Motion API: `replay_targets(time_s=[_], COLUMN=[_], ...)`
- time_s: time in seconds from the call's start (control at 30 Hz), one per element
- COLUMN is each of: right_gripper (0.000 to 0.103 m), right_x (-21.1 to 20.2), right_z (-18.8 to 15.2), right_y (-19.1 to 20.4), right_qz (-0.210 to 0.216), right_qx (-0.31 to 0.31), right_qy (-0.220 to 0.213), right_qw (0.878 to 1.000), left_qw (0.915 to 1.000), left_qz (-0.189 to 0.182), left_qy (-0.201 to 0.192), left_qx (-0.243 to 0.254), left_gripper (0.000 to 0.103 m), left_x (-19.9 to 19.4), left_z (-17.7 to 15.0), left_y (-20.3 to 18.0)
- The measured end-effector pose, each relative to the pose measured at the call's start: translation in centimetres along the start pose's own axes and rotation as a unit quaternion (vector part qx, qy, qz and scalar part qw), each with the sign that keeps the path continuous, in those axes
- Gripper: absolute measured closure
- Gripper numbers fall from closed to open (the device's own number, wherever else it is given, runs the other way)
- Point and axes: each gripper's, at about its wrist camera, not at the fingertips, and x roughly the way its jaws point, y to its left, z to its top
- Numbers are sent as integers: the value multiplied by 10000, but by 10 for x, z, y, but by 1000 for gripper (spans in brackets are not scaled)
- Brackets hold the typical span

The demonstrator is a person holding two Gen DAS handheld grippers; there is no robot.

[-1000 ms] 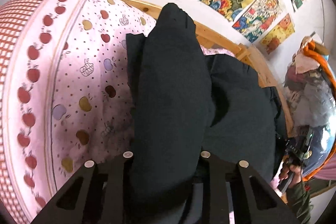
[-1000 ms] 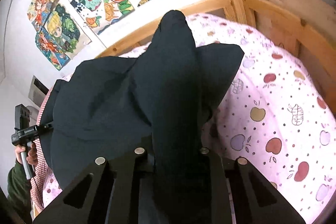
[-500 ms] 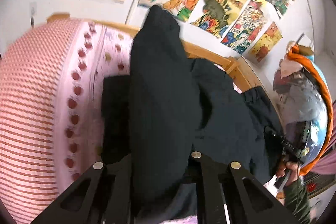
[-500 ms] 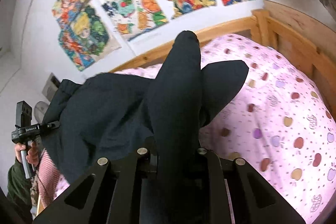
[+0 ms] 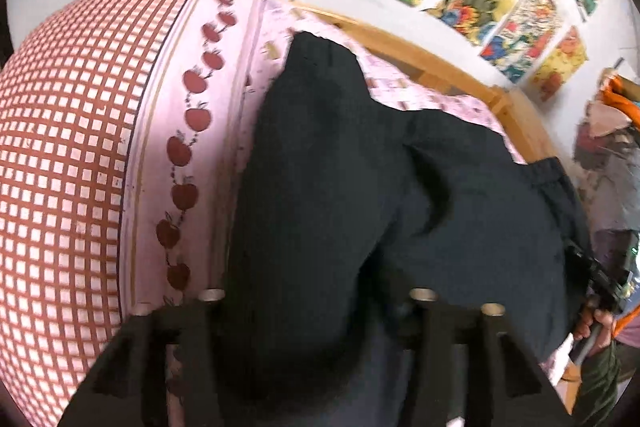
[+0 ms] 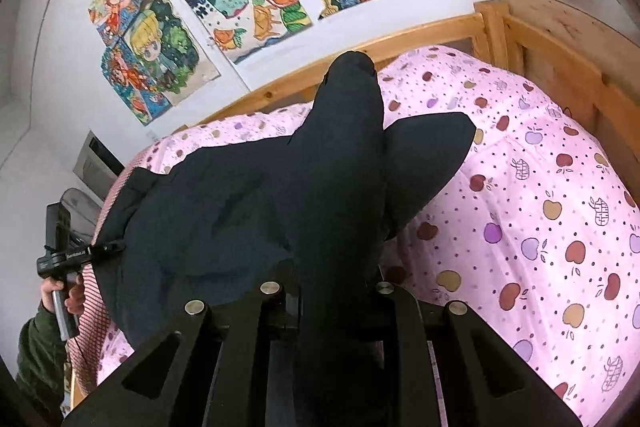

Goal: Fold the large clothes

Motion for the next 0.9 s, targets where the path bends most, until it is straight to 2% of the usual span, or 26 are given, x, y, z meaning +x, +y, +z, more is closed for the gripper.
replay_targets(time_s=[0.03, 0.13, 0.23, 0.33, 0.43, 0.47, 0.5, 0.53, 0.57, 0.6, 0.73, 0.8, 0.87, 0.9], right_gripper=[89, 86, 84, 78, 71, 69, 68, 68, 67, 67, 69, 74, 85, 86], right_x=[2, 9, 16, 23, 32, 36, 38, 40, 41, 42, 43, 42, 38, 33], right_z=[0, 0, -2, -6, -13, -16, -19, -22, -24, -26, -28, -26, -23, -20], right_y=[-1, -8, -15, -23, -35, -40, -44, -46, -48, -48, -43, -38, -29, -28], right_qz=[-15, -15, -22, -30, -10, 20, 50, 64, 80, 80, -19, -79, -57, -15], right_qx=[-3, 44, 83, 147, 281, 371, 448, 497, 549, 588, 607, 559, 493, 487], right_qy=[17, 85, 147, 204, 289, 323, 346, 357, 364, 370, 376, 388, 354, 312], right_qw=[10000, 10000, 9999, 9997, 9992, 9988, 9984, 9981, 9978, 9976, 9974, 9976, 9981, 9983], left_qw=[10000, 9994, 9949, 9856, 9794, 9777, 9759, 9704, 9650, 9645, 9731, 9770, 9772, 9775], left_qz=[16, -187, -706, -1274, -1561, -1606, -1649, -1794, -1903, -1872, -1680, -1532, -1444, -1436], left_qy=[32, 232, 518, 712, 804, 850, 907, 1017, 1080, 1078, 929, 890, 869, 825], left_qx=[-48, -189, -506, -858, -1001, -1050, -1102, -1256, -1444, -1519, -1278, -1186, -1291, -1308], left_gripper=[25, 12, 8, 8, 11, 13, 21, 33, 36, 40, 63, 69, 74, 76], left_x=[8, 25, 46, 64, 74, 74, 77, 79, 80, 79, 63, 51, 38, 30], left_z=[3, 9, 8, 3, -4, -5, -5, -6, -8, -9, -11, -9, -5, -3], left_y=[5, 18, 33, 44, 44, 44, 42, 41, 41, 40, 23, 16, 11, 7])
